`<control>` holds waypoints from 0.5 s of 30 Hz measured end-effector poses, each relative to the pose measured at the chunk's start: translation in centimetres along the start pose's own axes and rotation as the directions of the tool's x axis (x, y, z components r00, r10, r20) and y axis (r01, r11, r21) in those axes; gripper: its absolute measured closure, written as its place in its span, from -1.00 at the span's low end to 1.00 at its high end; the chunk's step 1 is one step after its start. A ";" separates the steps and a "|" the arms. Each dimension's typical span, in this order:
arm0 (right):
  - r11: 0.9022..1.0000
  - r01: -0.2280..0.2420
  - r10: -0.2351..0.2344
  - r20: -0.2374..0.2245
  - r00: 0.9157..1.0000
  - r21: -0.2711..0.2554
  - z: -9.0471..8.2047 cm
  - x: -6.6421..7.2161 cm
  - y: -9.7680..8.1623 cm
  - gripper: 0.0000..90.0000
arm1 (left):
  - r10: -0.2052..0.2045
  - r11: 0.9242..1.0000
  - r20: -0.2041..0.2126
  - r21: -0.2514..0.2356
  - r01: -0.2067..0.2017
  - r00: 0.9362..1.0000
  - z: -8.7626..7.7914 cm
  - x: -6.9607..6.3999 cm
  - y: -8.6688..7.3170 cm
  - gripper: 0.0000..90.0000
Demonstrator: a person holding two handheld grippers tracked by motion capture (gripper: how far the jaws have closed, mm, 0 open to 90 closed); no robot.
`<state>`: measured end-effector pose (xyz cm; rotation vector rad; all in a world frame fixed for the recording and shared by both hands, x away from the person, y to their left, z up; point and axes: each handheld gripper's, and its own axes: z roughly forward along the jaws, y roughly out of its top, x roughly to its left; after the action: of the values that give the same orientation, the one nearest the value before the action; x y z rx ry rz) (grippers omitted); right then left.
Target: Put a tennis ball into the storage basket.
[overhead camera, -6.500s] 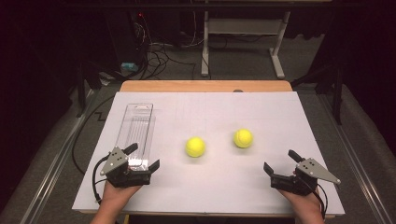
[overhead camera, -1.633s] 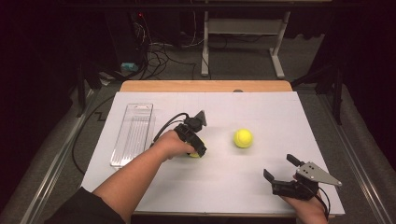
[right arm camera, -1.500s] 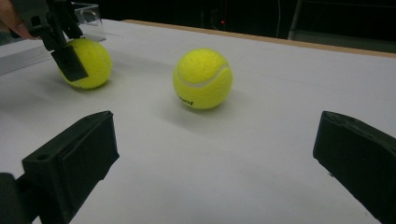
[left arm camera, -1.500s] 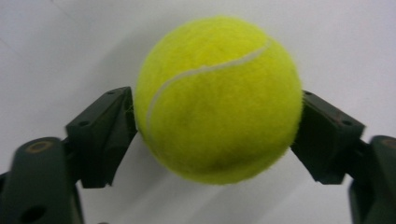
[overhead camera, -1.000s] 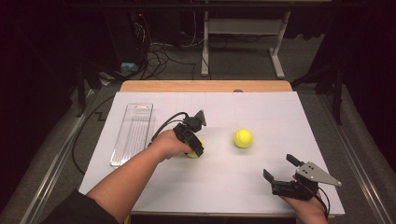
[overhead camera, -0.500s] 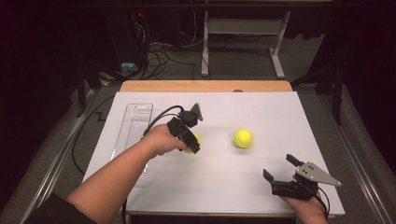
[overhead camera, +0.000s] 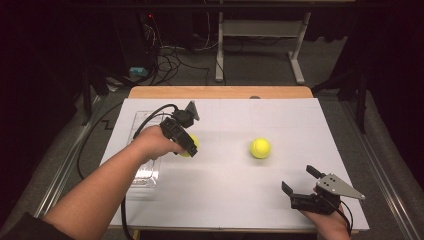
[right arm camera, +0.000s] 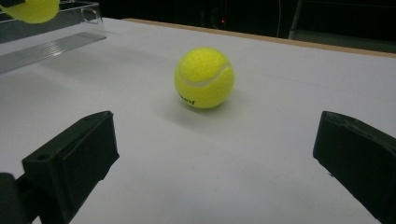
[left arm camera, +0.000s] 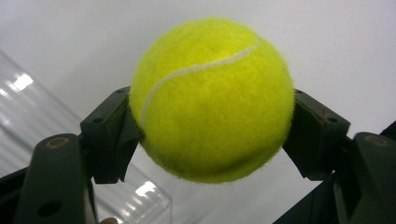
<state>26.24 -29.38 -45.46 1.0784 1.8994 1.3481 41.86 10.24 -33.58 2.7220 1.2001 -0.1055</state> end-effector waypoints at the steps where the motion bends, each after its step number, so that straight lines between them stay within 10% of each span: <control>1: 1.000 0.000 0.000 0.000 1.000 0.000 0.0 0.0 0.0 -1.00 | -0.005 1.000 0.000 0.001 0.005 1.000 -0.1 0.2 -0.1 -0.40; 15: 1.000 0.001 -0.001 0.001 1.000 0.001 0.0 0.0 0.0 -1.00 | -0.106 0.994 -0.036 0.001 0.106 0.994 -1.7 4.6 -2.6 -0.40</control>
<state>26.23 -29.37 -45.46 1.0785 1.8997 1.3463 43.04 15.64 -32.87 2.6728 1.3548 -0.0722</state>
